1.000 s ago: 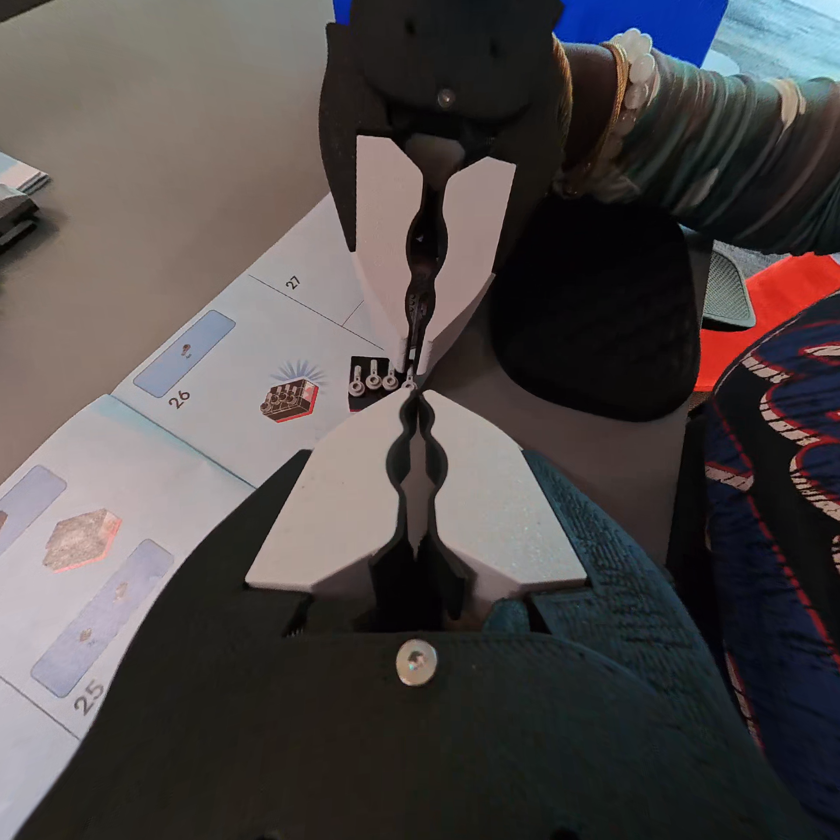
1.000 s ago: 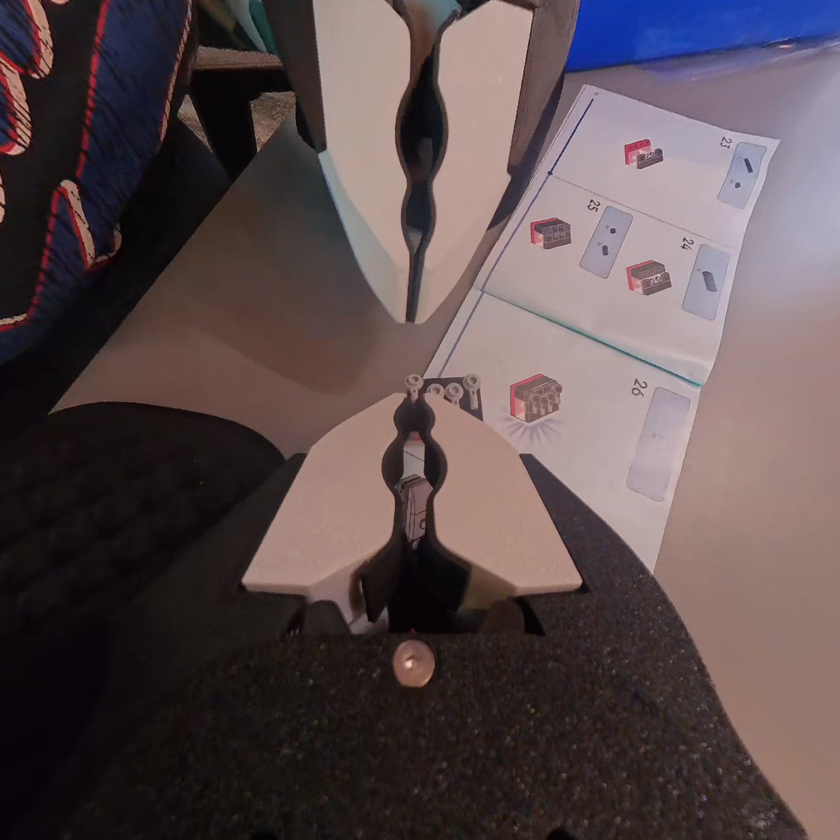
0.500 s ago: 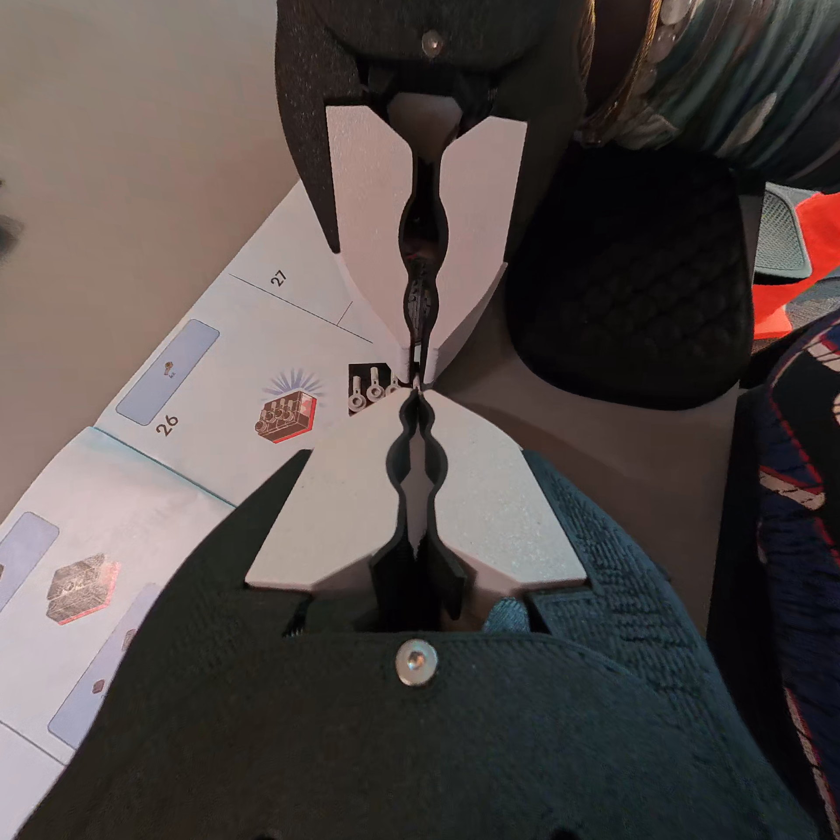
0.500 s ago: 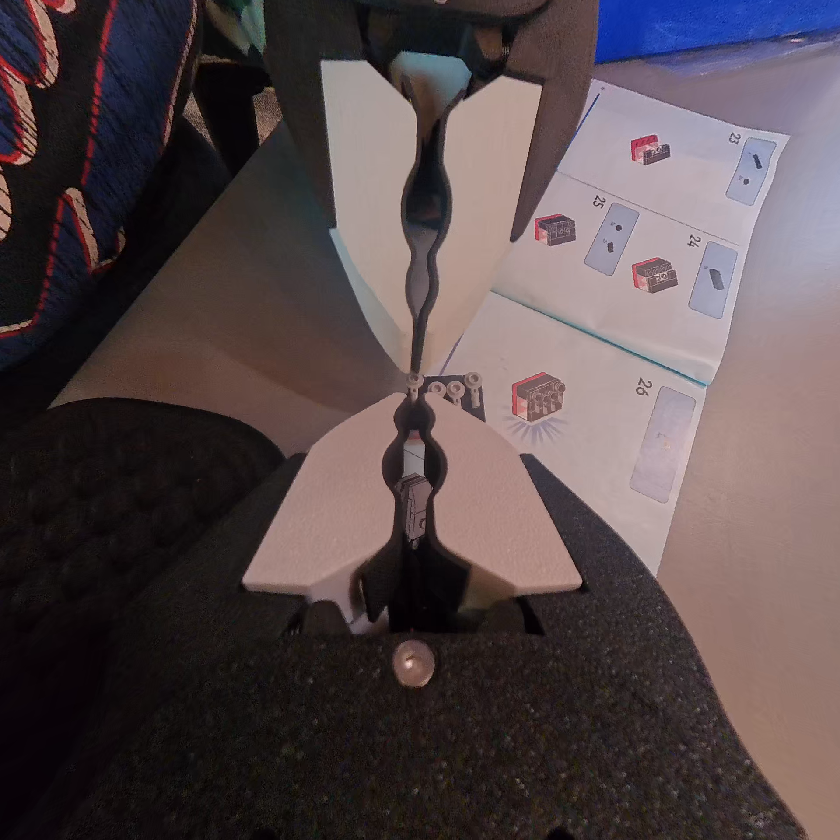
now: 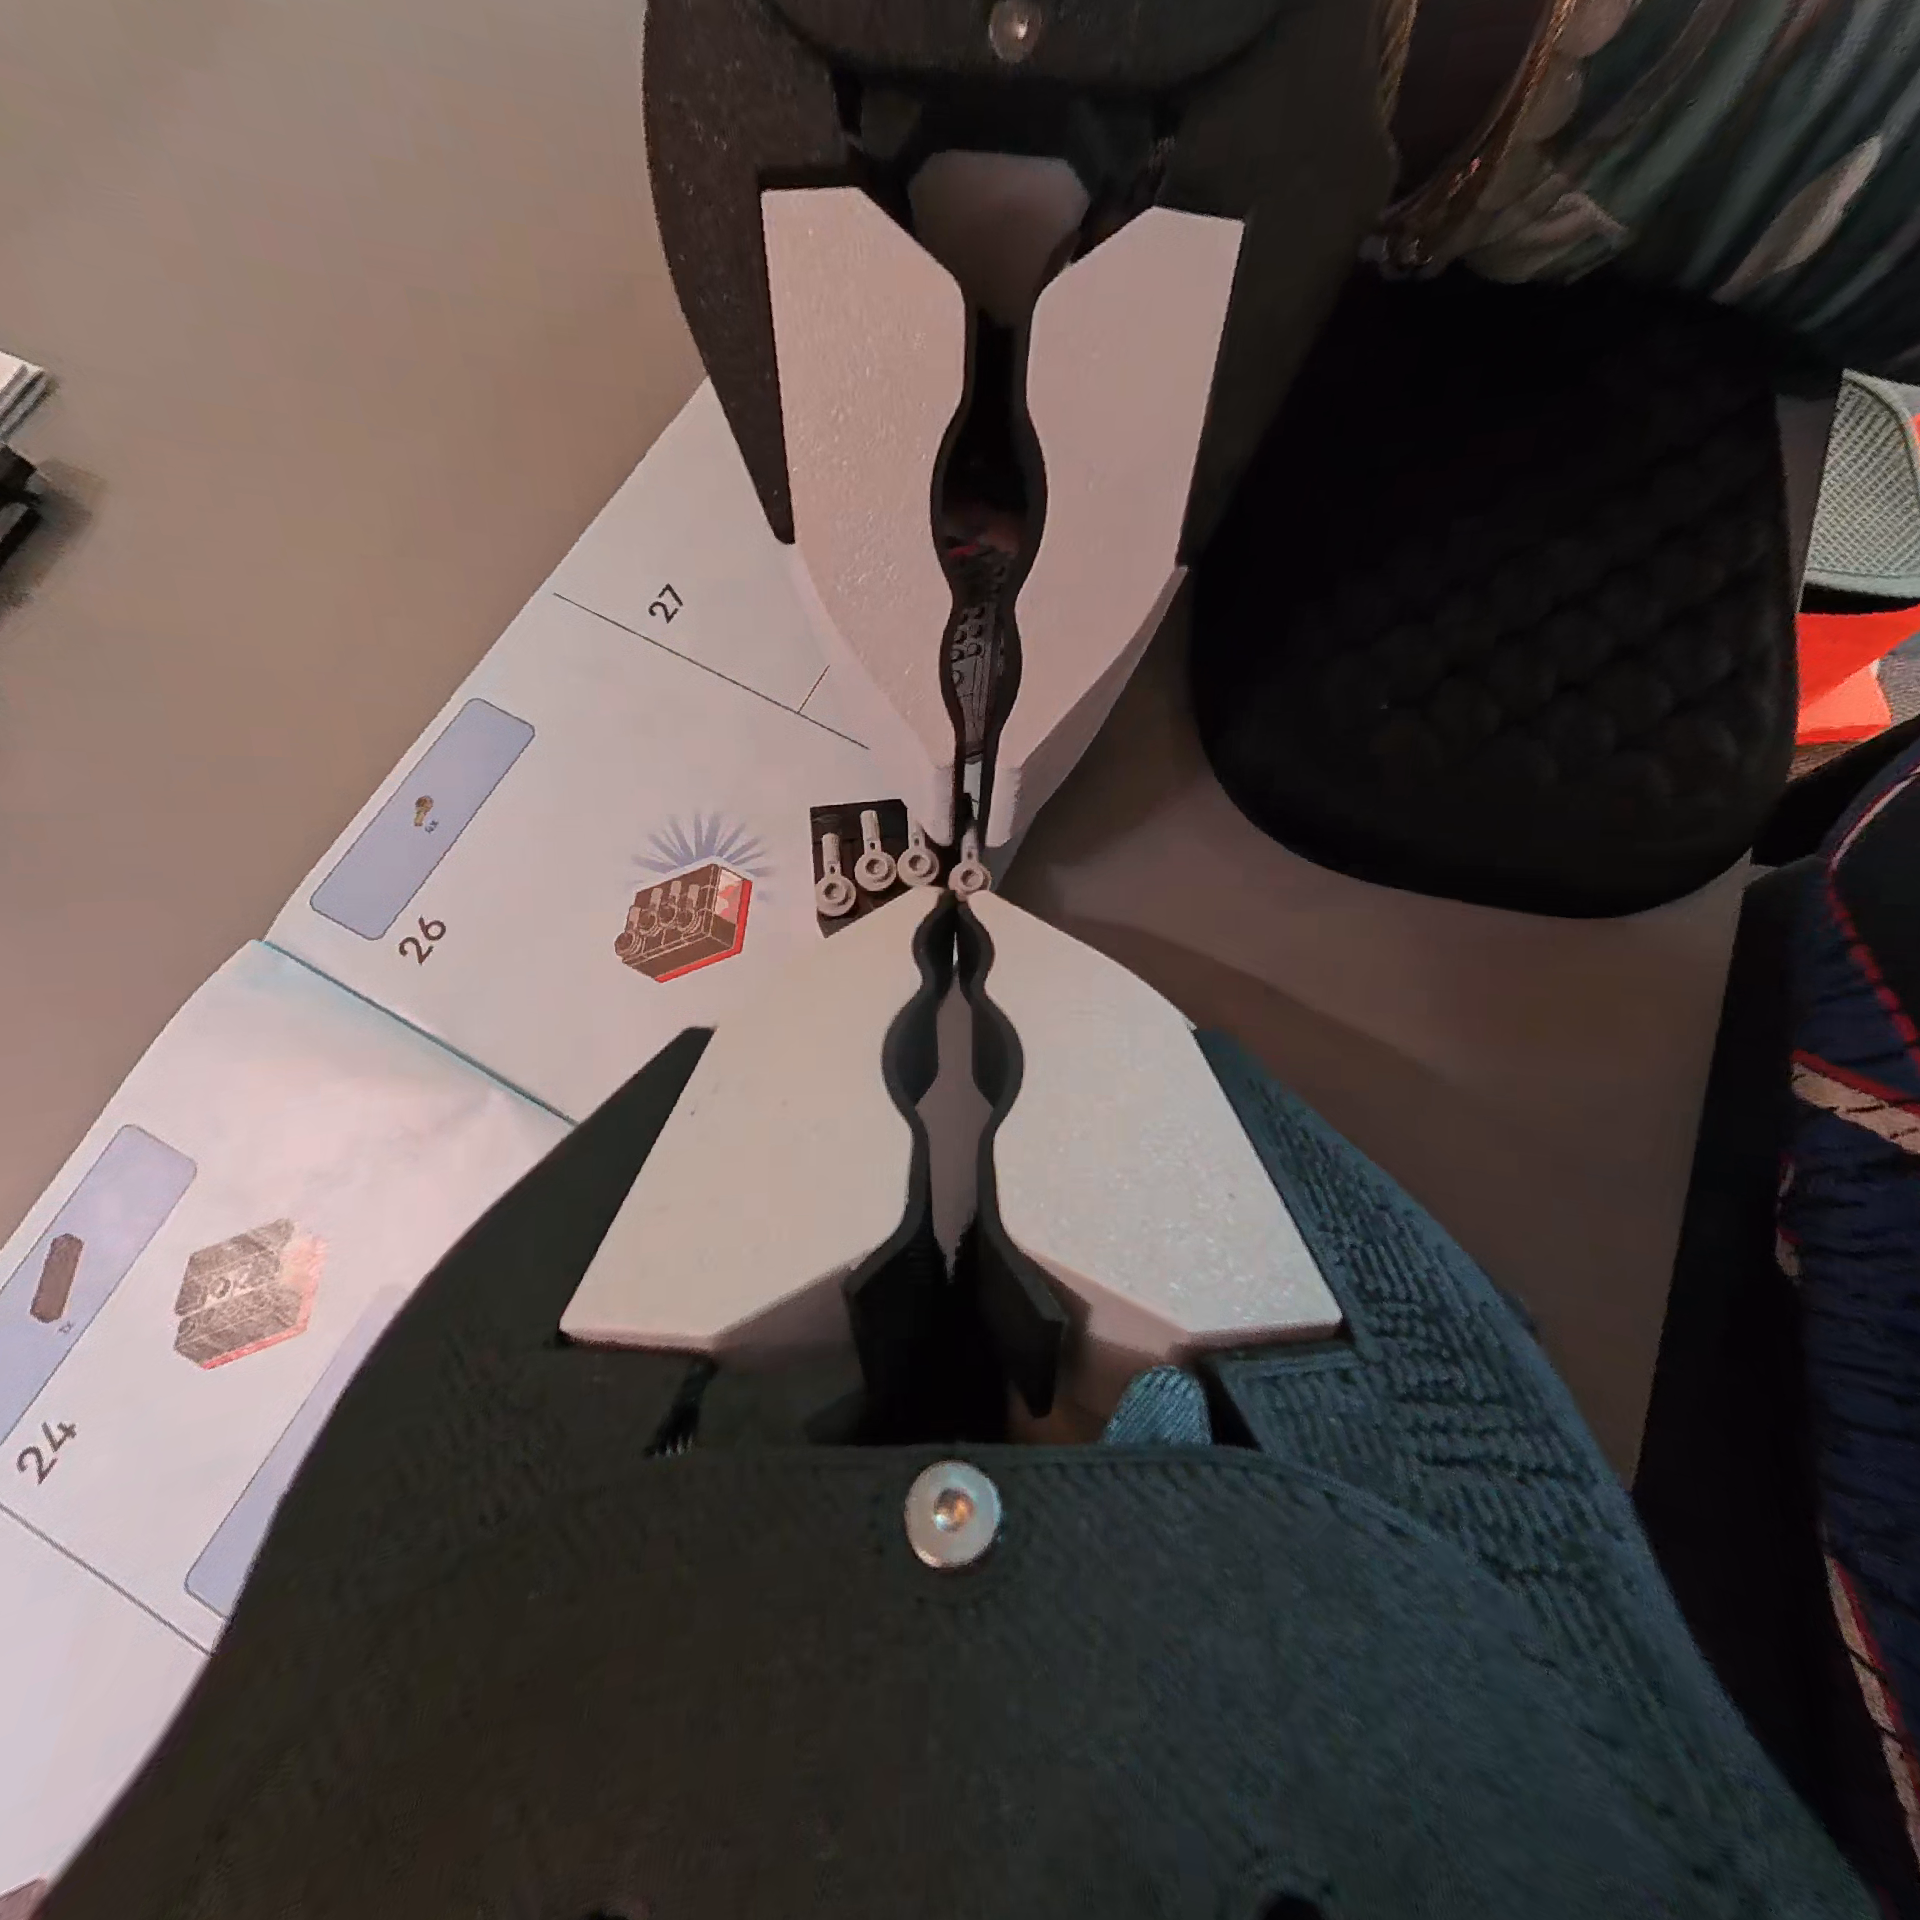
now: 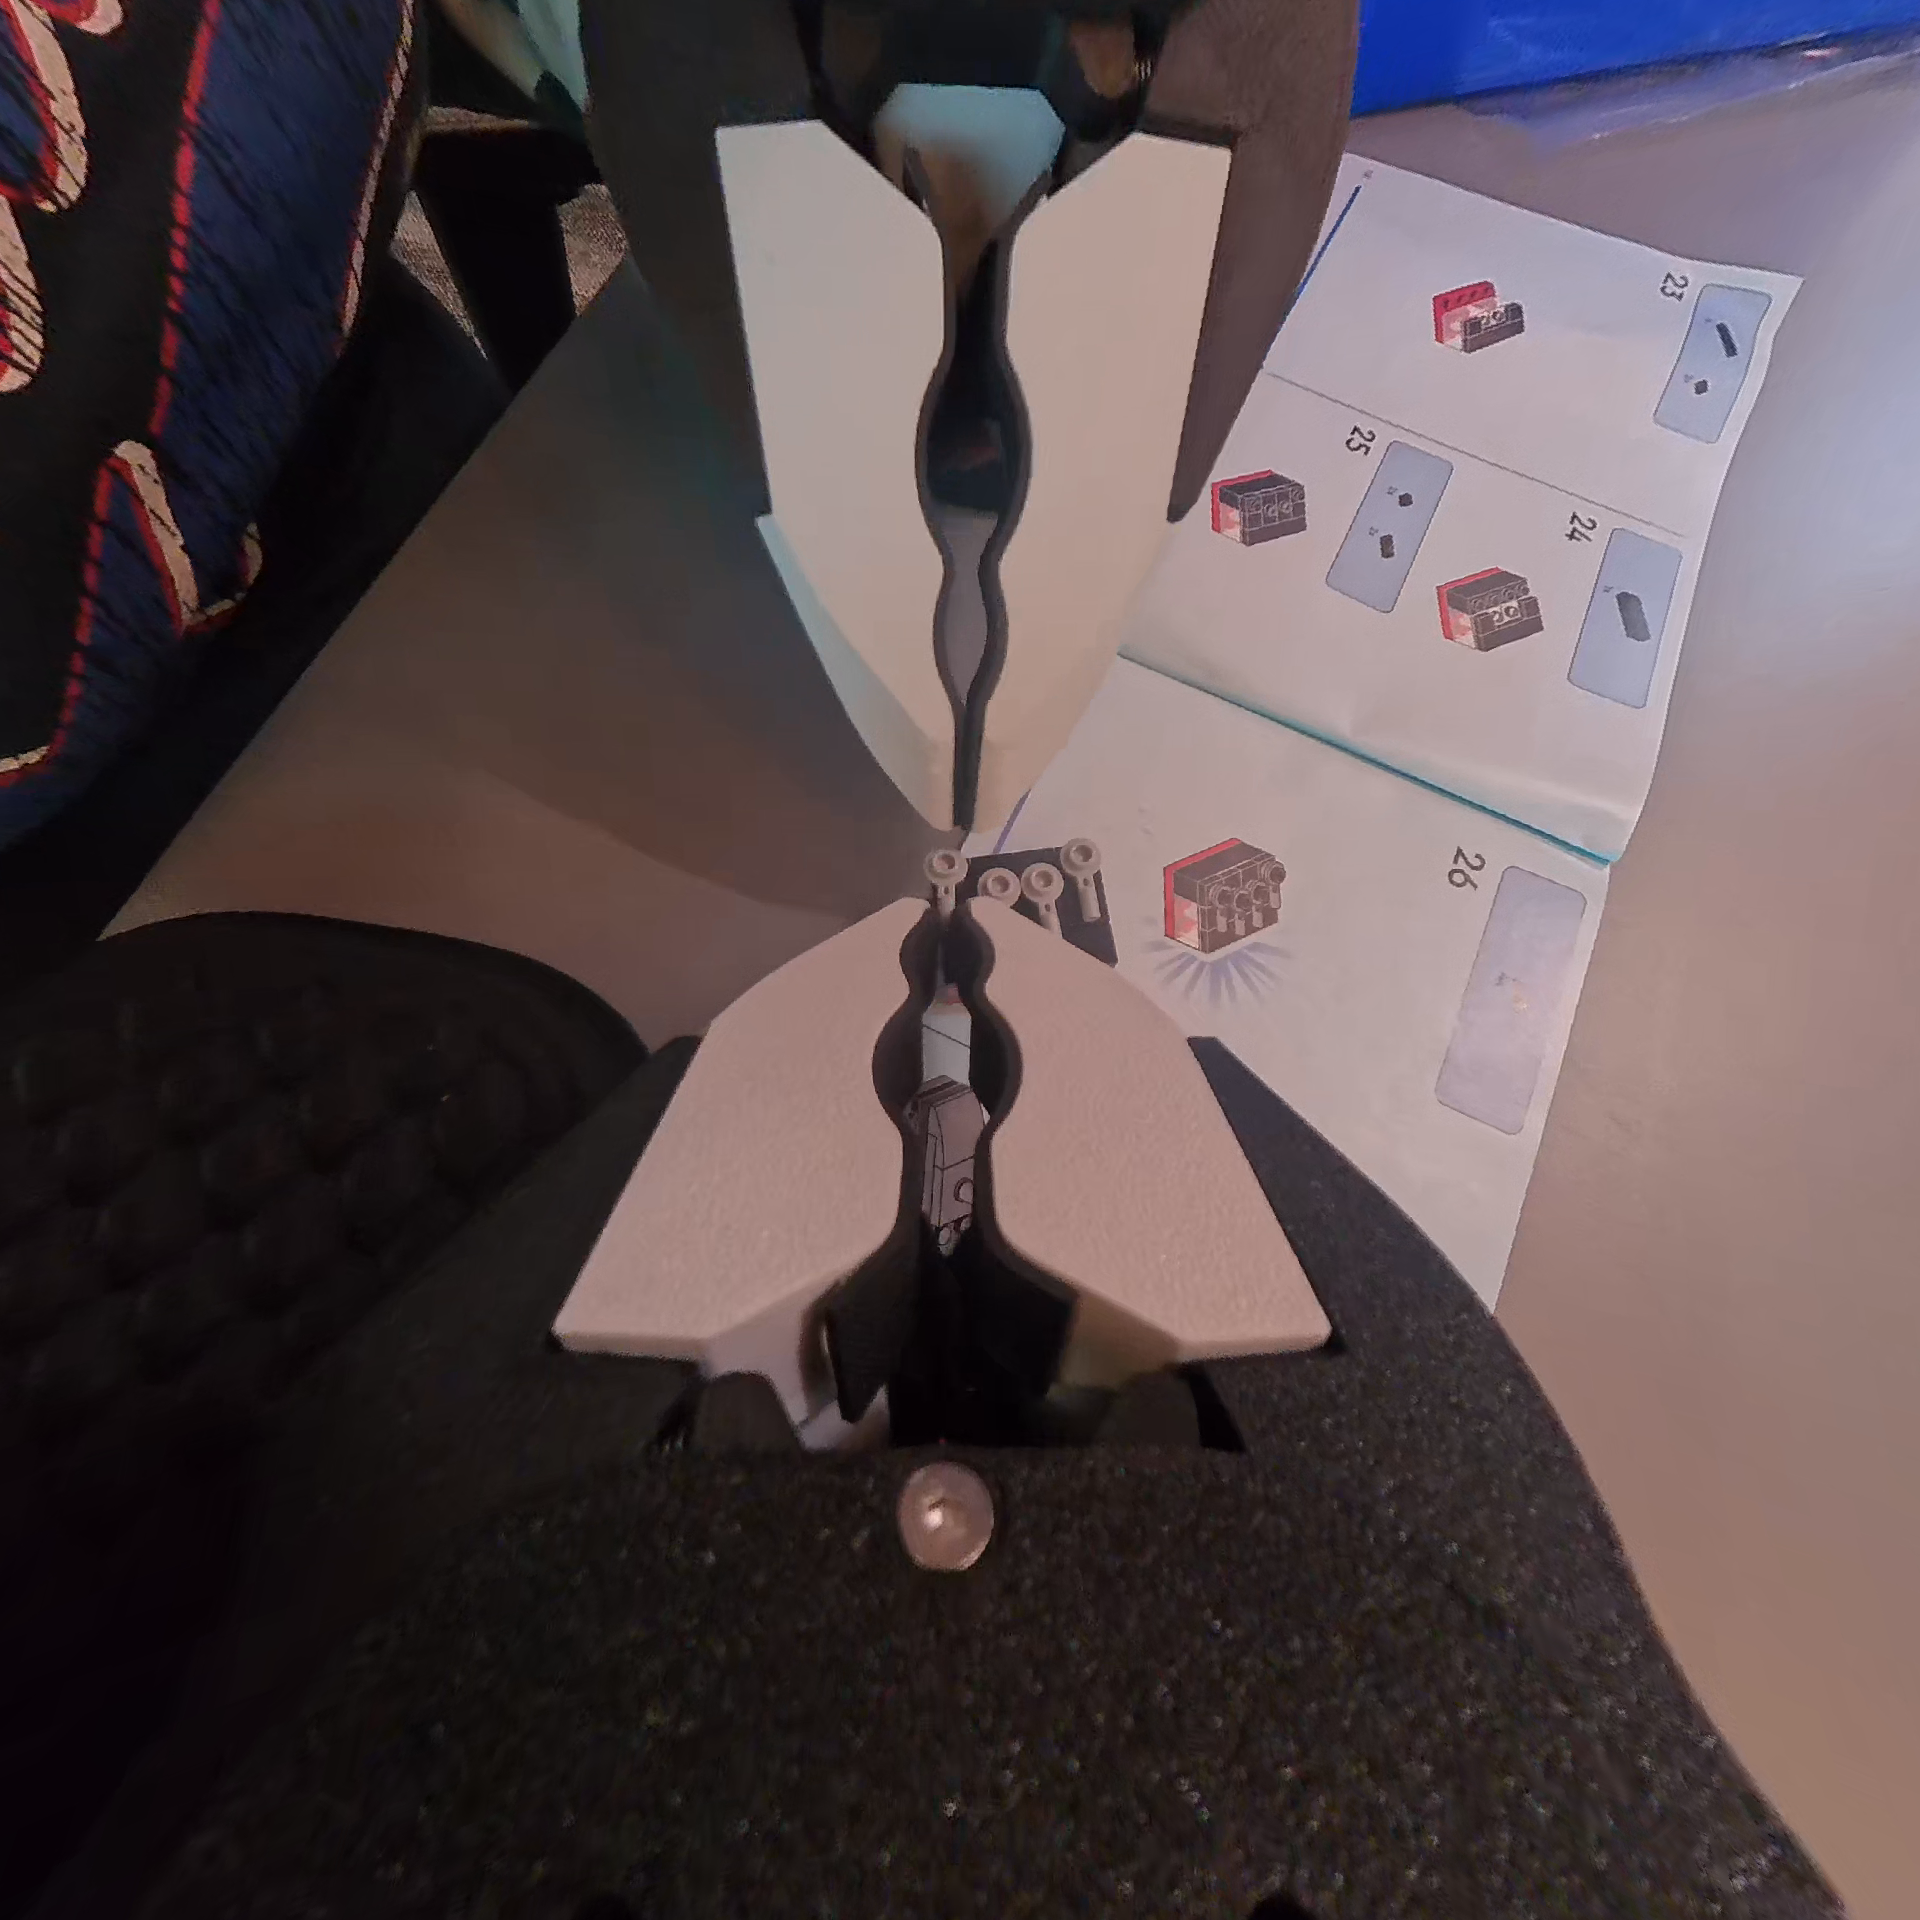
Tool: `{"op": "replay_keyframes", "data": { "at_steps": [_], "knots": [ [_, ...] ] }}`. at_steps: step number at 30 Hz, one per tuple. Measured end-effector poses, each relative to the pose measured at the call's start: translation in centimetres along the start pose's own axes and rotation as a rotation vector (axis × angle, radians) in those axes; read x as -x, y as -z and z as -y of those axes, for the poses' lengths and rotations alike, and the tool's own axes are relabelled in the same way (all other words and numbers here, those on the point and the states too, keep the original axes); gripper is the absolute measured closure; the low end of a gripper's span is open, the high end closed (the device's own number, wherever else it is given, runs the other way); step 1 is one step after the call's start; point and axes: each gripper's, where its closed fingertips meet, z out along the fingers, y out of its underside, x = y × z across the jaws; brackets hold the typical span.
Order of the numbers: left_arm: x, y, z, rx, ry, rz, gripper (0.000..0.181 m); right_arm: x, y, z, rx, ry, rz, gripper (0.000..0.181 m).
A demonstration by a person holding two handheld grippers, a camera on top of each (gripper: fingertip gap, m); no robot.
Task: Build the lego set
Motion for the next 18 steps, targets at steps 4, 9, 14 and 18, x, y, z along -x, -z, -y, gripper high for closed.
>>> {"op": "replay_keyframes", "data": {
  "at_steps": [4, 9, 14, 18],
  "knots": [
    [0.25, 0.14, 0.24, -0.001, -0.013, 0.017, 0.181, 0.06, 0.23, 0.07, 0.036, 0.030, -0.006, 0.178],
    [0.43, 0.84, 0.34, -0.035, 0.024, -0.009, 0.181, -0.15, 0.76, 0.41, 0.046, 0.096, 0.036, 0.178],
    [0.19, 0.88, 0.16, -0.043, 0.028, -0.019, 0.181, -0.19, 0.31, 0.33, 0.064, 0.134, 0.073, 0.179],
    [-0.21, 0.74, 0.45, -0.054, 0.017, -0.033, 0.181, -0.06, 0.14, 0.06, 0.088, 0.138, 0.080, 0.178]
  ]
}}
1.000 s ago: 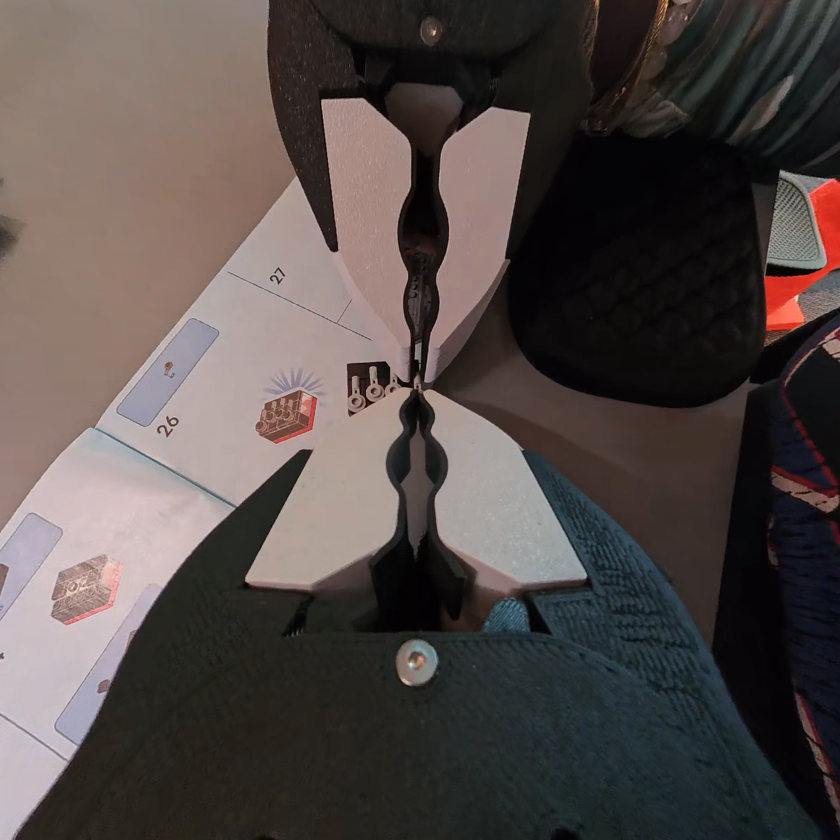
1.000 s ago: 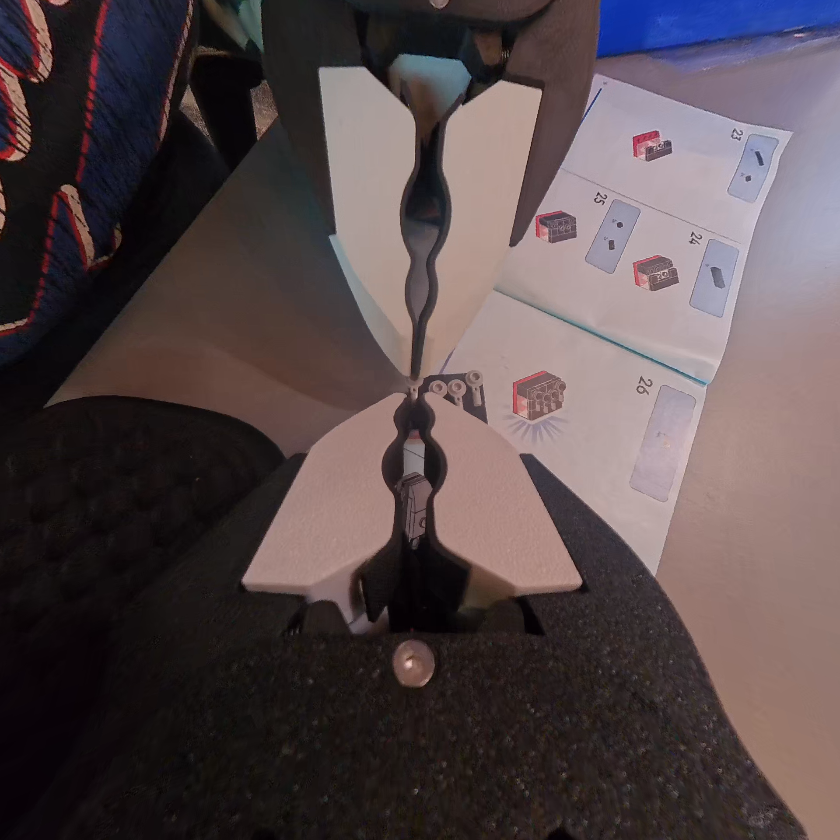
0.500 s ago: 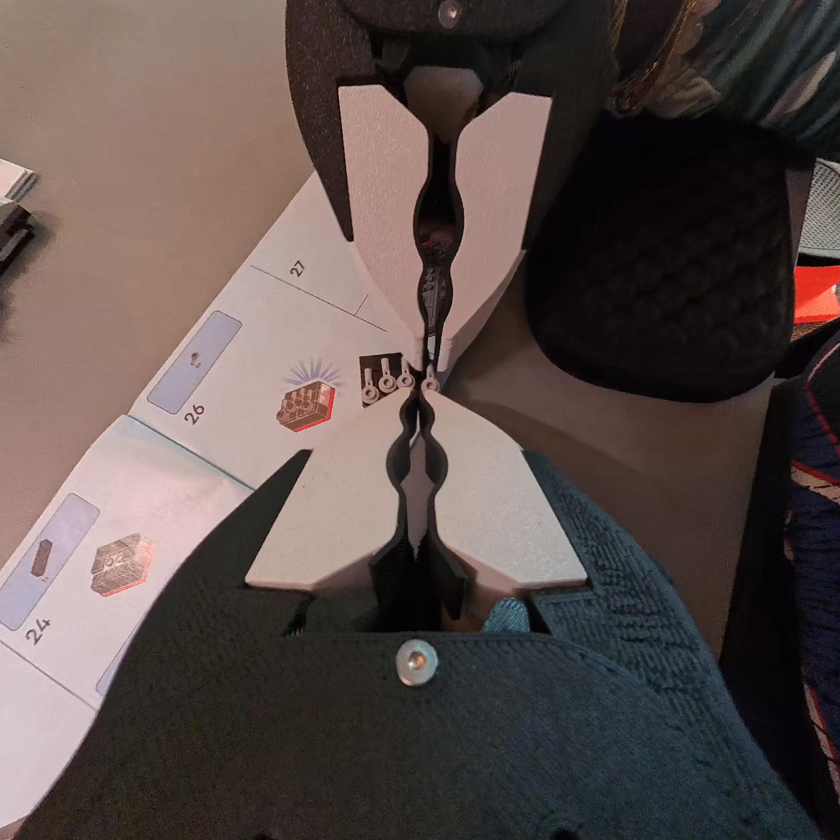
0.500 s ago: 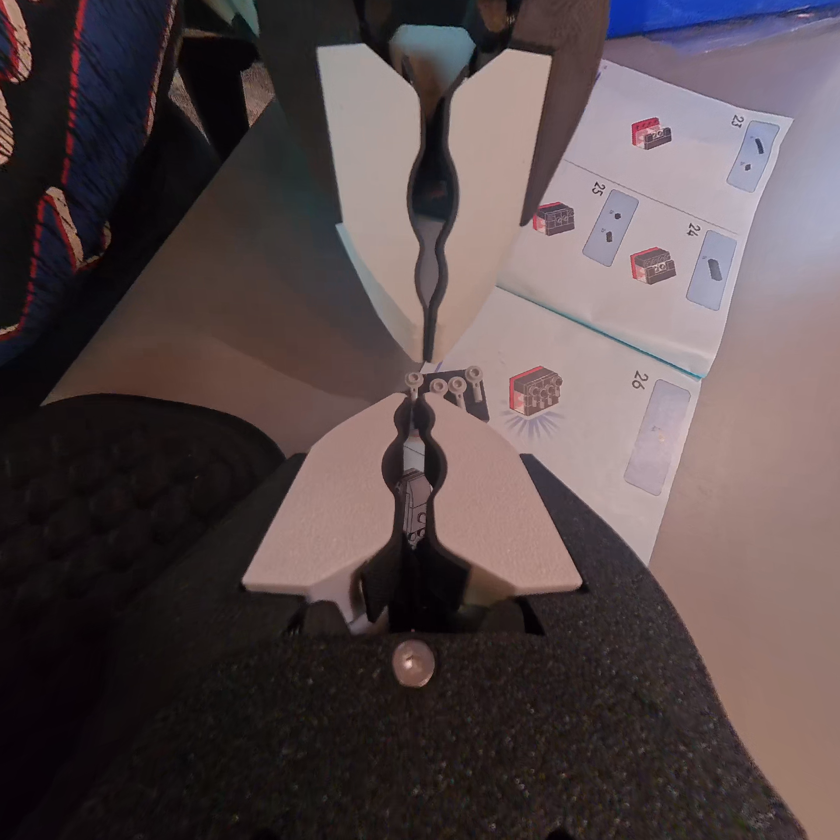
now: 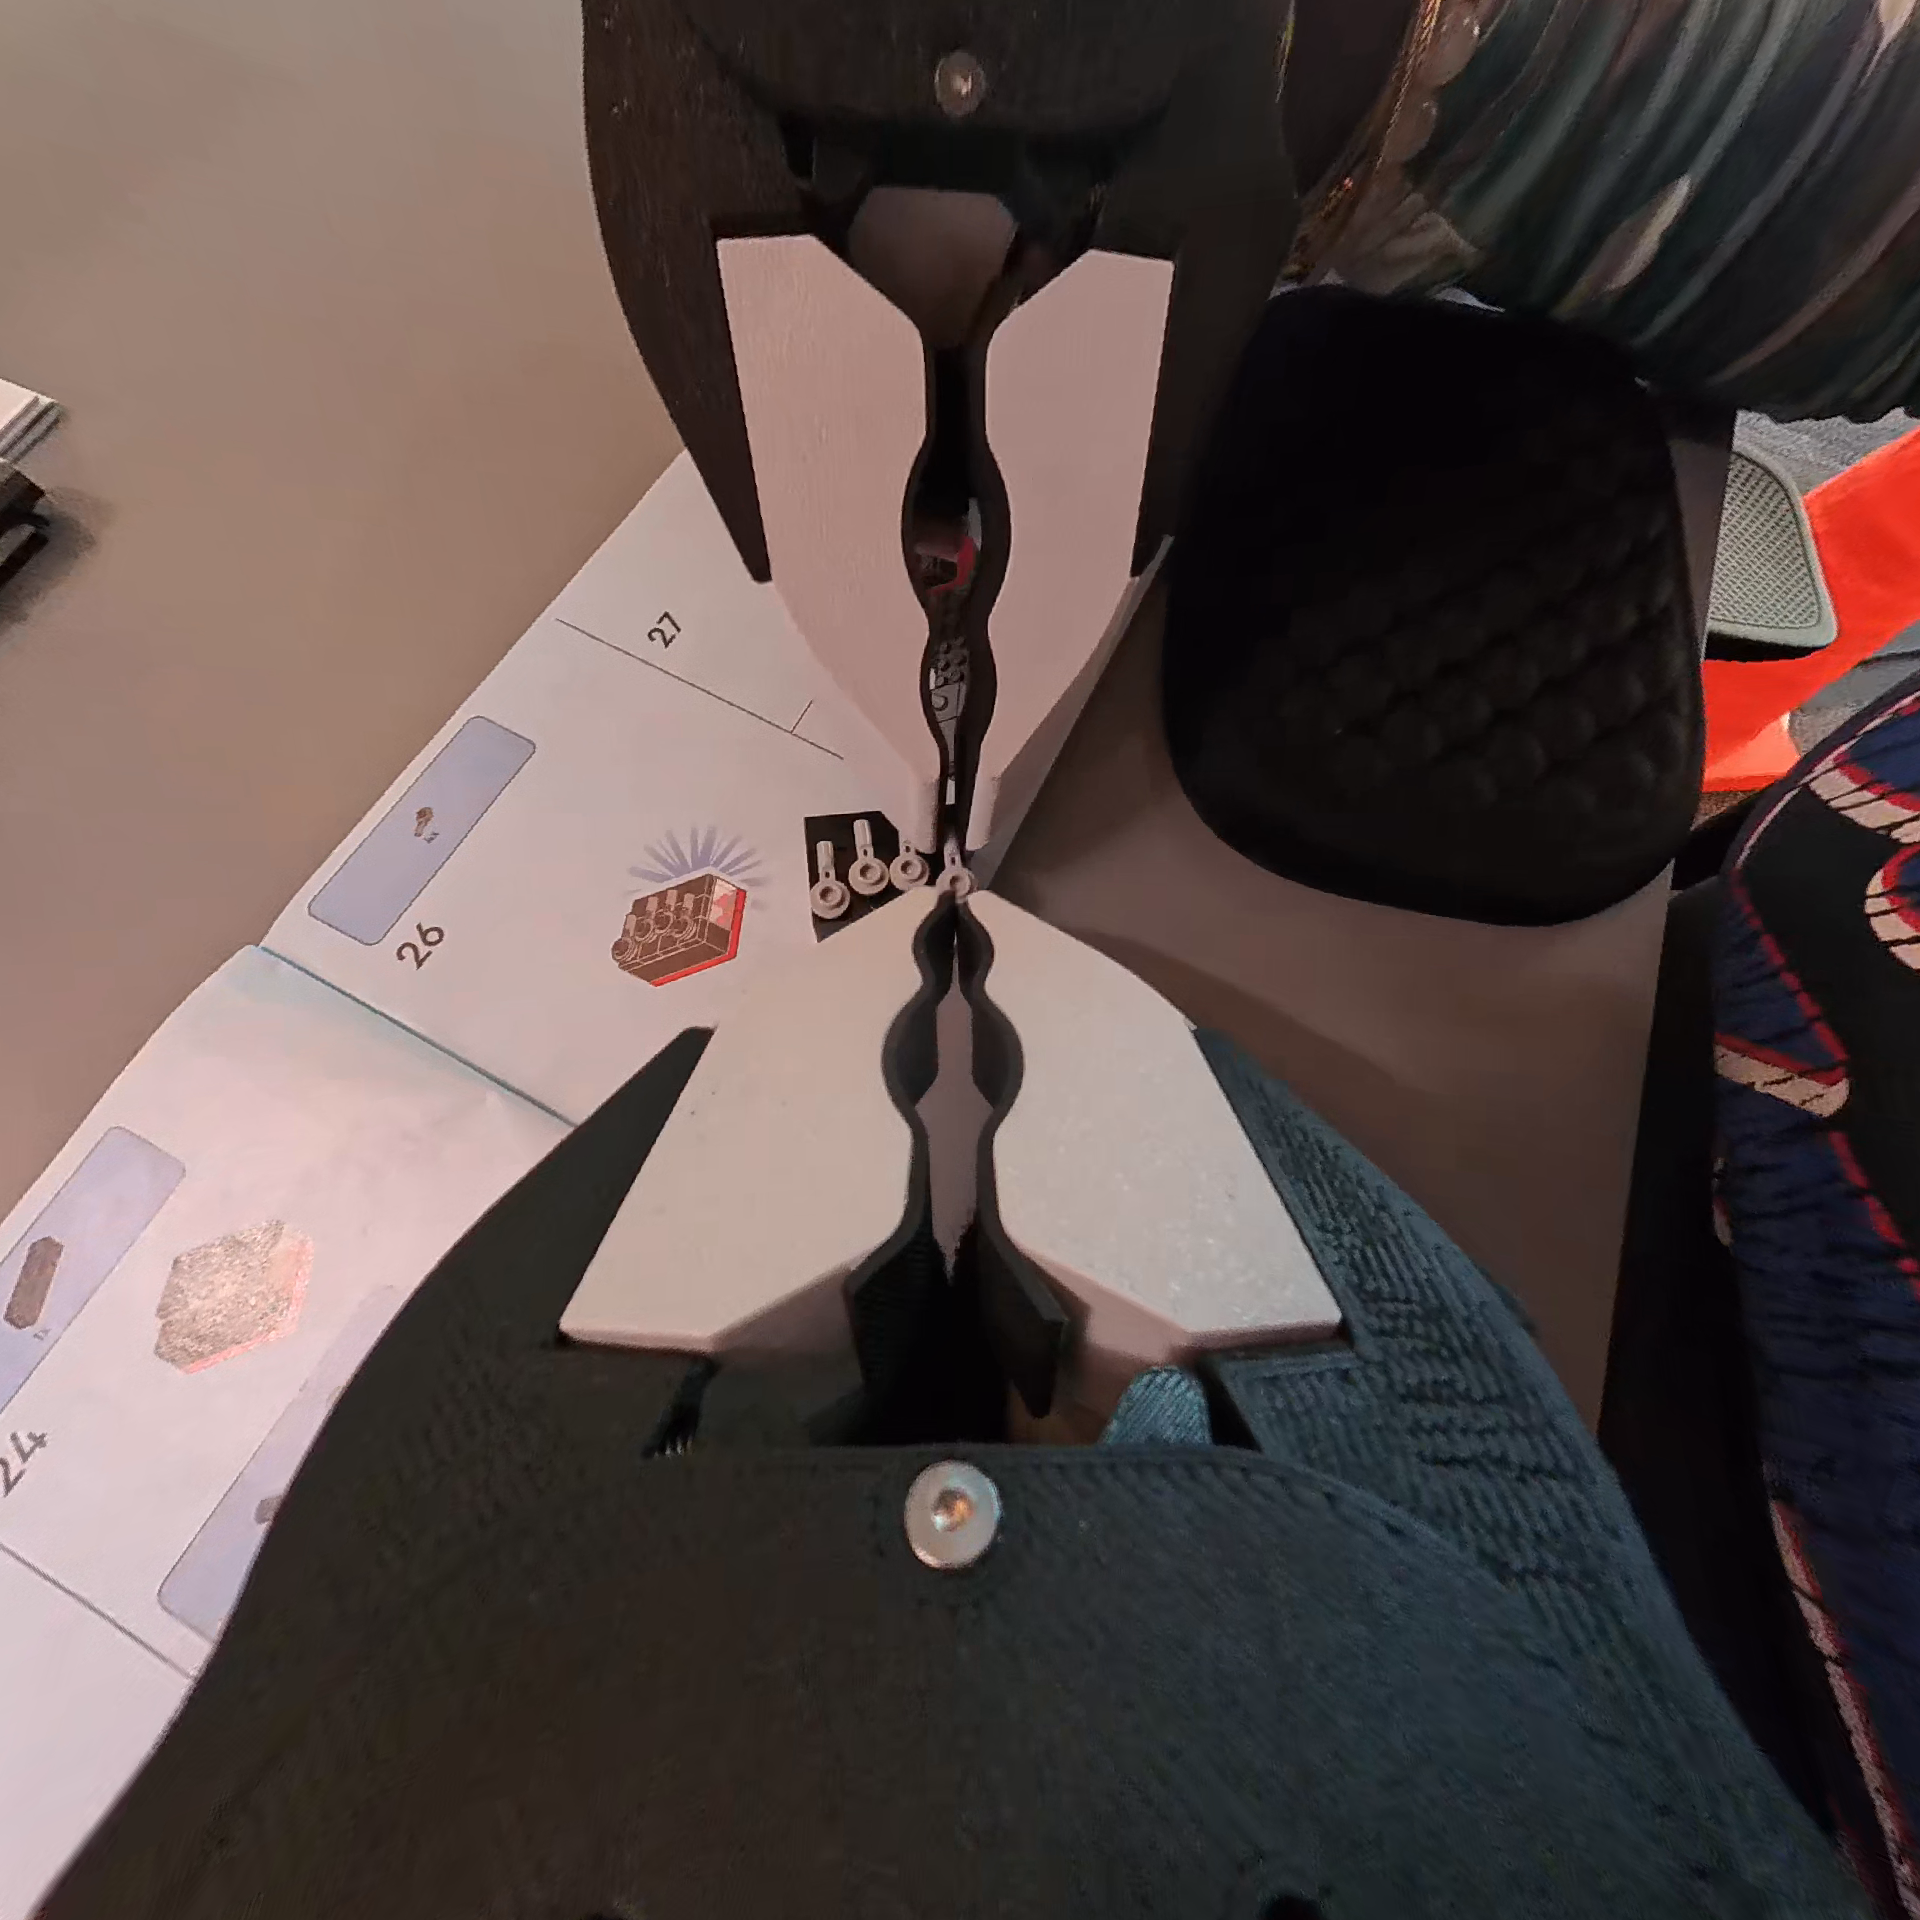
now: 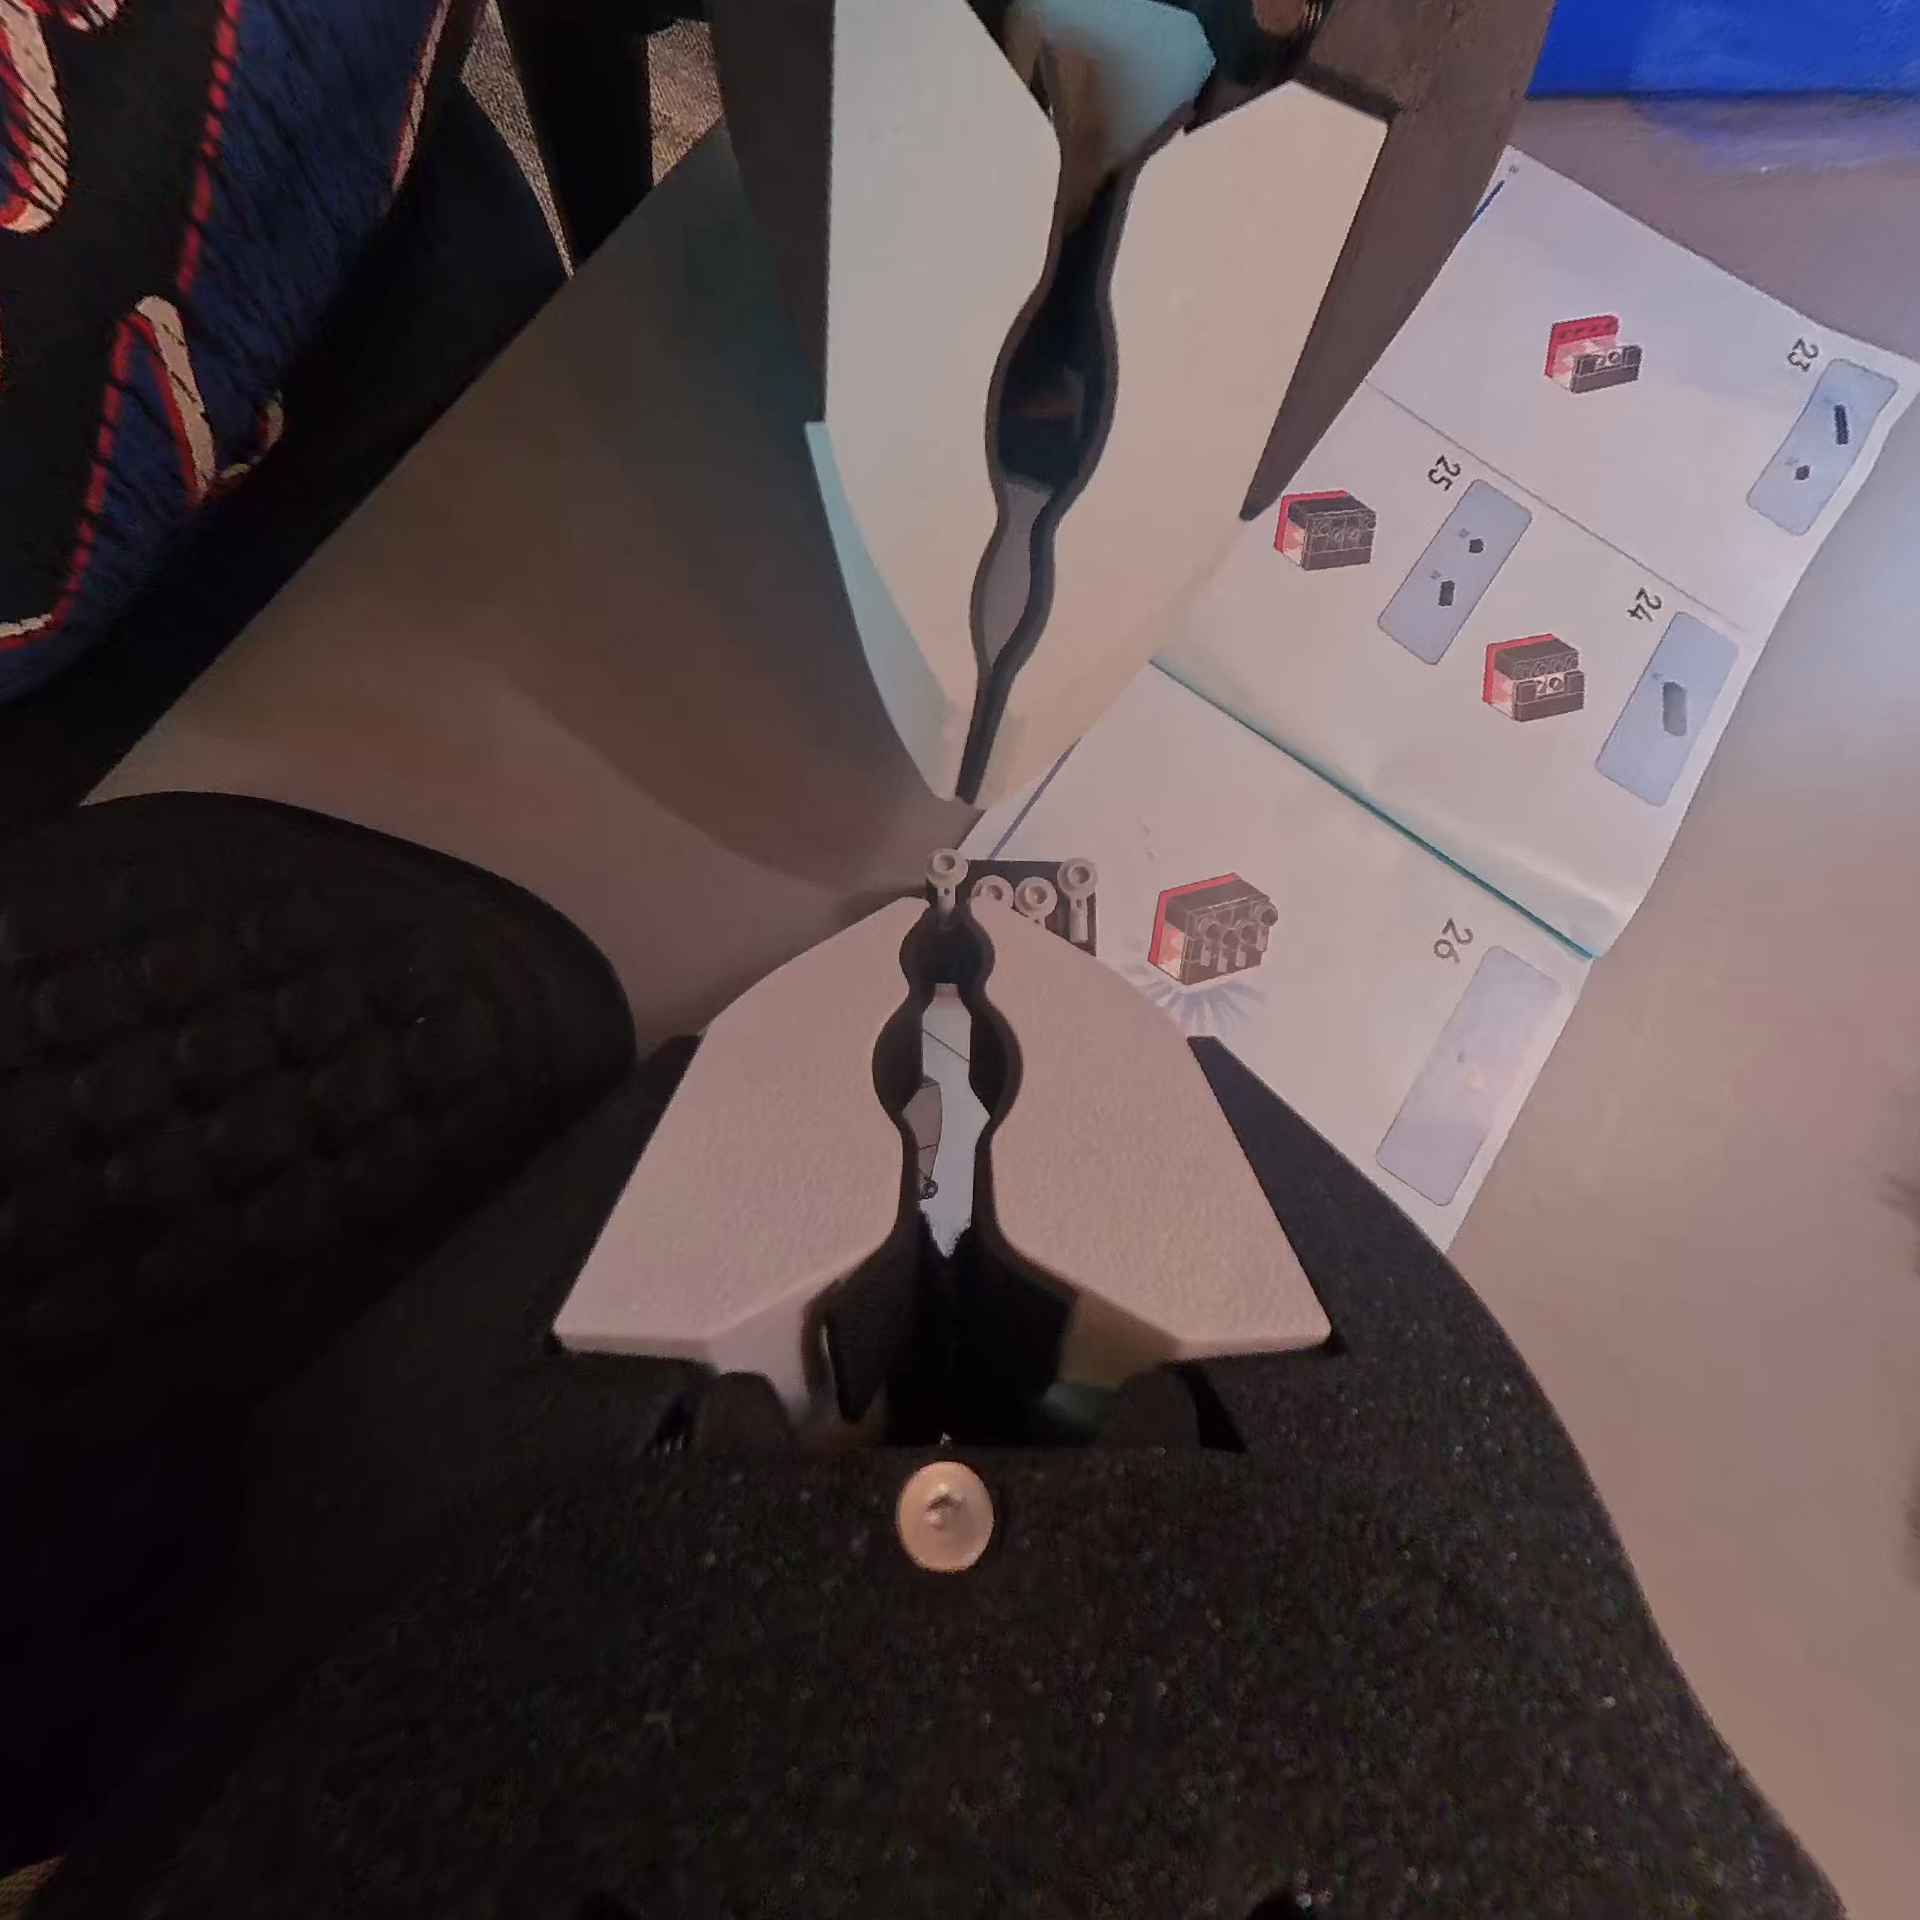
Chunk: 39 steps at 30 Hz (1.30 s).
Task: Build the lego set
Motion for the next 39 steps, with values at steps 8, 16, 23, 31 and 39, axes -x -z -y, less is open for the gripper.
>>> {"op": "replay_keyframes", "data": {
  "at_steps": [8, 16, 23, 31, 39],
  "knots": [
    [-0.1, -0.9, 0.3, 0.024, -0.040, 0.005, 0.181, -0.1, 0.1, -0.1, 0.001, -0.014, -0.005, 0.178],
    [0.1, -1.5, 0.2, 0.073, -0.026, 0.009, 0.181, -0.2, 0.1, -0.1, -0.005, -0.026, -0.007, 0.178],
    [0.1, -1.5, 0.1, 0.084, 0.044, -0.003, 0.181, -0.2, 0.2, 0.0, -0.015, -0.077, 0.001, 0.178],
    [0.2, -1.6, 0.2, 0.079, 0.070, 0.016, 0.181, -0.3, 0.3, 0.0, -0.045, -0.096, -0.019, 0.178],
    [0.1, -1.7, 0.2, 0.080, 0.039, 0.058, 0.181, -0.2, 0.1, -0.3, 0.010, -0.111, -0.025, 0.179]
  ]
}}
